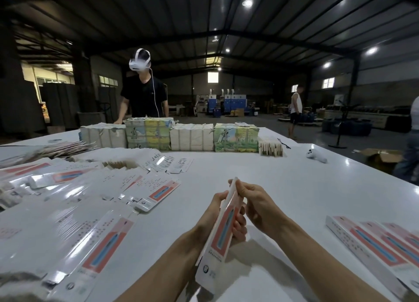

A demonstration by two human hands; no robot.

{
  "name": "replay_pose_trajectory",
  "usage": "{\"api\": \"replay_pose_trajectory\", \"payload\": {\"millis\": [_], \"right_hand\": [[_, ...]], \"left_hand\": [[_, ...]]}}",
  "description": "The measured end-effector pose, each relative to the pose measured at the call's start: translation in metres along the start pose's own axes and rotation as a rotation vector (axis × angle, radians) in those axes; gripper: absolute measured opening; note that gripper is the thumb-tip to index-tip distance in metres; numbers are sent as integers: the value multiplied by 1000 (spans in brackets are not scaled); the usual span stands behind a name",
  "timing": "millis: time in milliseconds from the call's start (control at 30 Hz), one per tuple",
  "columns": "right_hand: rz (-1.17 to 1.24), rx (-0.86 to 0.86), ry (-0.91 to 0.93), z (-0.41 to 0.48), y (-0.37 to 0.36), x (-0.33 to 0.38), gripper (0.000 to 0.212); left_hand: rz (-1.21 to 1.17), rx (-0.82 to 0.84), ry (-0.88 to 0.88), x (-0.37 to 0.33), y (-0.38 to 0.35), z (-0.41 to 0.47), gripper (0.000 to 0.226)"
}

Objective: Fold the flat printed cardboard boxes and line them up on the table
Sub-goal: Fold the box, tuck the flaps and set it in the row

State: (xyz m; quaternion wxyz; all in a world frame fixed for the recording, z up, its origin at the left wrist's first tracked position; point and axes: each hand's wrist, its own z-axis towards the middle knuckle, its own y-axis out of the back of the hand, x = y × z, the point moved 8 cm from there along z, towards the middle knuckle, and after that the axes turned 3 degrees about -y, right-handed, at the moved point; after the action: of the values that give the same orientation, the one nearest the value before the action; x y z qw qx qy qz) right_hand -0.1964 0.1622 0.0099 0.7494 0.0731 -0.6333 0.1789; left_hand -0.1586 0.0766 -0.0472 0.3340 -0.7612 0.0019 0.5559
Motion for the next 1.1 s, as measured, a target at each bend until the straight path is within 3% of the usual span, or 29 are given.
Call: {"api": "replay_pose_trajectory", "payload": {"millis": [67, 167, 267, 467, 633, 733, 800, 933, 1100], "right_hand": [[-12, 5, 15, 1, -3, -3, 55], [-21, -56, -11, 2, -3, -10, 34], [-41, -23, -76, -1, -10, -19, 39], [-117, -18, 20, -4, -16, -14, 57], [-178, -77, 54, -5, -2, -11, 55], [-207, -90, 75, -4, 3, -9, 52], [-222, -102, 80, -2, 6, -9, 46], [-236, -111, 84, -2, 10, -8, 44], [-266, -103, 65, -2, 12, -10, 40]], "left_hand": [[-111, 9, -2, 2, 0, 1, 60], [-175, -60, -98, -11, 15, -4, 56], [-226, -189, -176, -20, 34, -12, 53], [-6, -194, -337, -34, 30, -19, 50], [141, -370, -375, -23, 32, -16, 47], [349, -493, -550, -38, 40, -19, 26], [476, -509, -635, -45, 39, -22, 25], [478, -448, -630, -43, 34, -19, 32], [405, -259, -503, -33, 23, -5, 87]]}}
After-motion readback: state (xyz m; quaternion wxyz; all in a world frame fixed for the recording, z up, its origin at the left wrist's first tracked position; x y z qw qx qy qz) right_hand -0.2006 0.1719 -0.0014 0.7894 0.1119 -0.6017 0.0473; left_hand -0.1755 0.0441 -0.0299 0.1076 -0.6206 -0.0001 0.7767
